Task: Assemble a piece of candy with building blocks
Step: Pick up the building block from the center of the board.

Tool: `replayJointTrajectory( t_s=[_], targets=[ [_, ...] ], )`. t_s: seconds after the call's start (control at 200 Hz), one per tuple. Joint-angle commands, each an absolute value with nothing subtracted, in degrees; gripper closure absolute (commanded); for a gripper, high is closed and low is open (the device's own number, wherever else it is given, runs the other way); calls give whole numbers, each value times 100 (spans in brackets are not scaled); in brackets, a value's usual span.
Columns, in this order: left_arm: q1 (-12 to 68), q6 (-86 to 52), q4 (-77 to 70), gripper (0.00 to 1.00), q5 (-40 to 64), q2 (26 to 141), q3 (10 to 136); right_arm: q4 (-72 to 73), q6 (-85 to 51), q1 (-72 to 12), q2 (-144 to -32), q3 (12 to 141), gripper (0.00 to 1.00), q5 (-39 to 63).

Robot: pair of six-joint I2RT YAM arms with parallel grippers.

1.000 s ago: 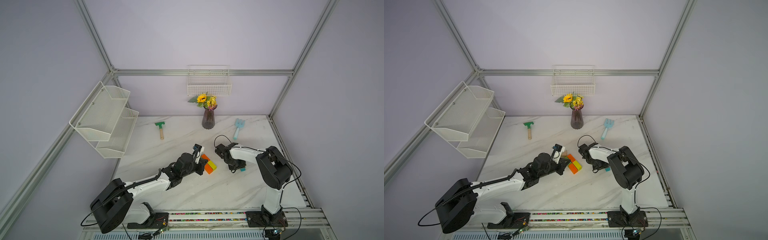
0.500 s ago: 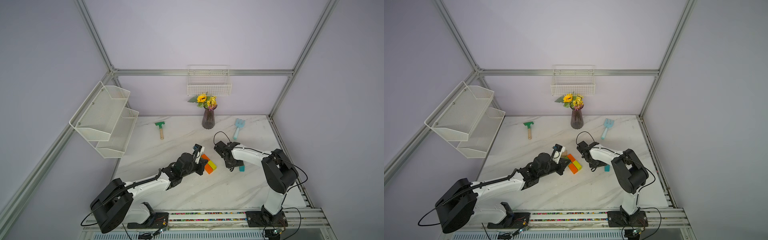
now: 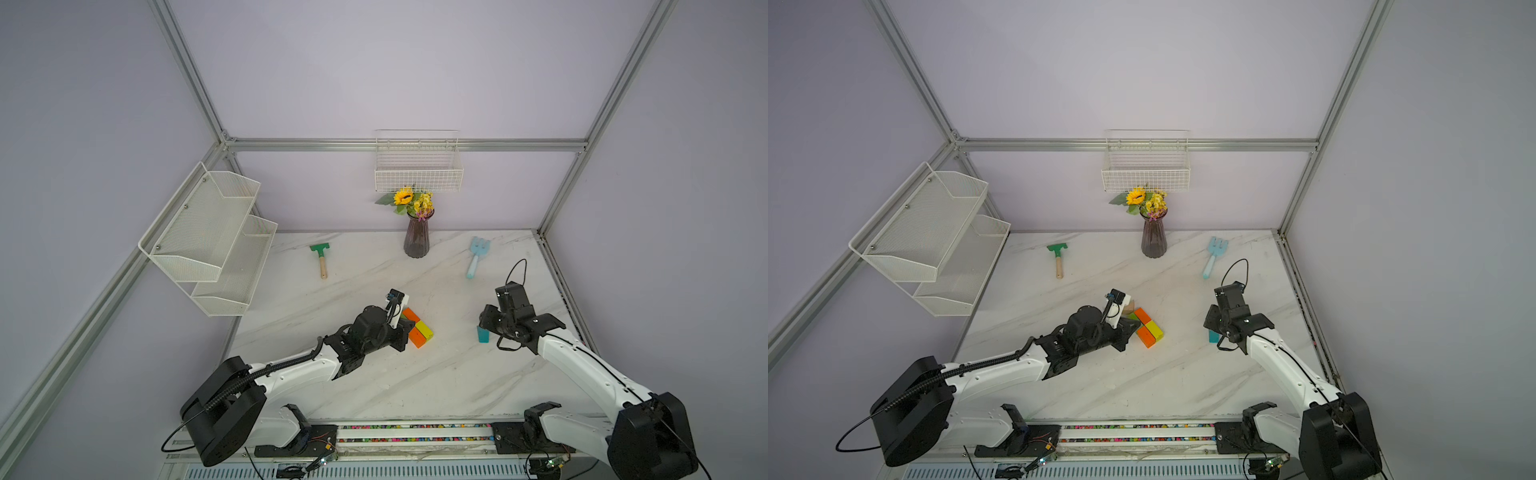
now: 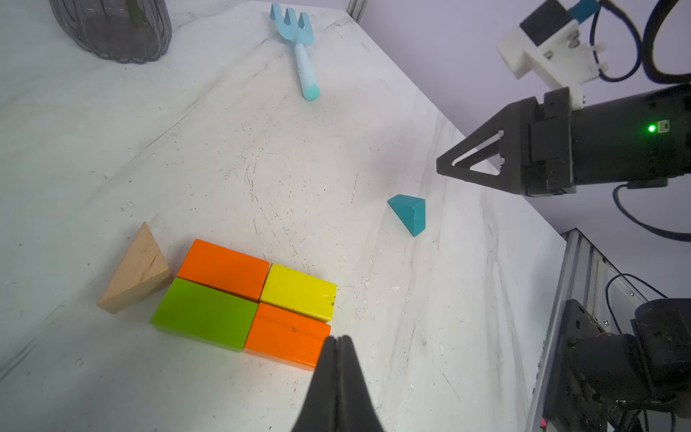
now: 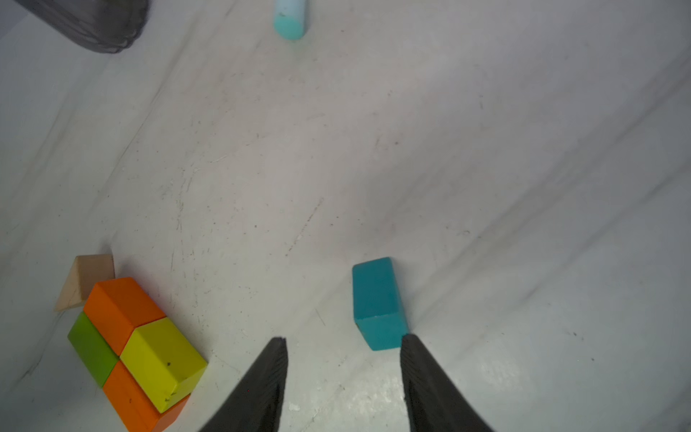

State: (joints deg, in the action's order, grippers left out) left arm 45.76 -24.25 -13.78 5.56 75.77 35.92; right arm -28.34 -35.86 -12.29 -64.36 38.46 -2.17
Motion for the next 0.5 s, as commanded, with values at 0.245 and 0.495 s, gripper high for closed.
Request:
replayJointTrajectory(
  t_s=[0.245,0.495],
  targets=[
    [4553,-2443,-1542,100,770,7790,3901,-2362,-3631,-711,-6733,3445,42,1213],
    [4557,-2481,-1563,100,846,7873,3920,-2888,-3432,-708,-6719,3628,42,95]
  ],
)
